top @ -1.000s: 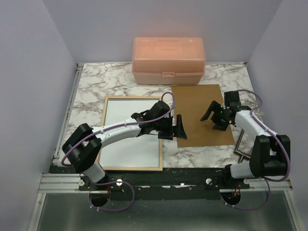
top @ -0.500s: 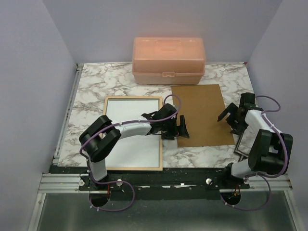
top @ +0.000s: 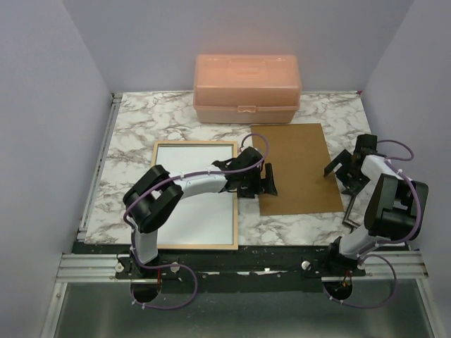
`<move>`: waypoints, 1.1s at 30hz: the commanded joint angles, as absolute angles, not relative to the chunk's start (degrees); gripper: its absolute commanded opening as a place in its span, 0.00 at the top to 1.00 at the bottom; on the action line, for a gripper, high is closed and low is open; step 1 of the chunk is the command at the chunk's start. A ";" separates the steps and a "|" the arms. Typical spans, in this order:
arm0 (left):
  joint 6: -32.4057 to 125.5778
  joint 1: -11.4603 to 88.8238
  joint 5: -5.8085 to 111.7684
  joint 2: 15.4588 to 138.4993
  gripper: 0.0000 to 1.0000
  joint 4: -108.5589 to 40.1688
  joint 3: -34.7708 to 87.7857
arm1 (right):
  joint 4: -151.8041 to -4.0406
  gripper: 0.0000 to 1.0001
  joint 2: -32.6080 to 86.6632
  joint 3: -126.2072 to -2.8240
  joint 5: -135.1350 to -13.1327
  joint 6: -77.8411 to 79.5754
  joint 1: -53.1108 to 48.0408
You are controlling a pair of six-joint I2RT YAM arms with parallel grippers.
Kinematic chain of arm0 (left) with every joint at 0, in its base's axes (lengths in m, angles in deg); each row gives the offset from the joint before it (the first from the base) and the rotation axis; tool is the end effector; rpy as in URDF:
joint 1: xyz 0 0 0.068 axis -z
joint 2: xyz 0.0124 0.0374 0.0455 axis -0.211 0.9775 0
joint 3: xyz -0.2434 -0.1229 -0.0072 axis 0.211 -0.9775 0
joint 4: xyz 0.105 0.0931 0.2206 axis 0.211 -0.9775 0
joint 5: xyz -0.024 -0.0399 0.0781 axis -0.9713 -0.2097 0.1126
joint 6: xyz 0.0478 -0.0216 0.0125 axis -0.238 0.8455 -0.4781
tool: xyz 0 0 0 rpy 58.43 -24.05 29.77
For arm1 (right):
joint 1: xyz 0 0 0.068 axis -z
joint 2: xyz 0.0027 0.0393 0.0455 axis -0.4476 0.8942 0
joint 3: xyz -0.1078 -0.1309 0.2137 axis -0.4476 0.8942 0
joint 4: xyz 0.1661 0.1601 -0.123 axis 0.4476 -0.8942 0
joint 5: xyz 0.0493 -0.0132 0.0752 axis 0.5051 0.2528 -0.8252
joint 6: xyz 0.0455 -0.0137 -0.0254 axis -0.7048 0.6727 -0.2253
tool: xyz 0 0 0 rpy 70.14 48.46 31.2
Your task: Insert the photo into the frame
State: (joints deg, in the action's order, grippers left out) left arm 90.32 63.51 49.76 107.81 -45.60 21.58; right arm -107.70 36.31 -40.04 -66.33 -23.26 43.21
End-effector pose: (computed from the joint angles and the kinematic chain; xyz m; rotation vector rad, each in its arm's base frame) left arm 0.2410 -0.3123 0.1781 0.0094 2.6934 -0.9836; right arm 0.2756 -0.0823 0.1664 1.1246 2.5501 0.0585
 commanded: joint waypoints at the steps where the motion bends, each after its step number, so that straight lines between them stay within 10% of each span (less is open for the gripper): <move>1: 88.89 62.63 53.72 109.70 0.05 -48.87 24.58 | -105.22 0.00 39.48 -39.50 -69.89 -21.92 43.64; 33: 86.76 63.13 42.41 101.69 0.06 -46.10 23.51 | -102.92 0.00 27.18 -23.10 -96.52 -25.27 43.64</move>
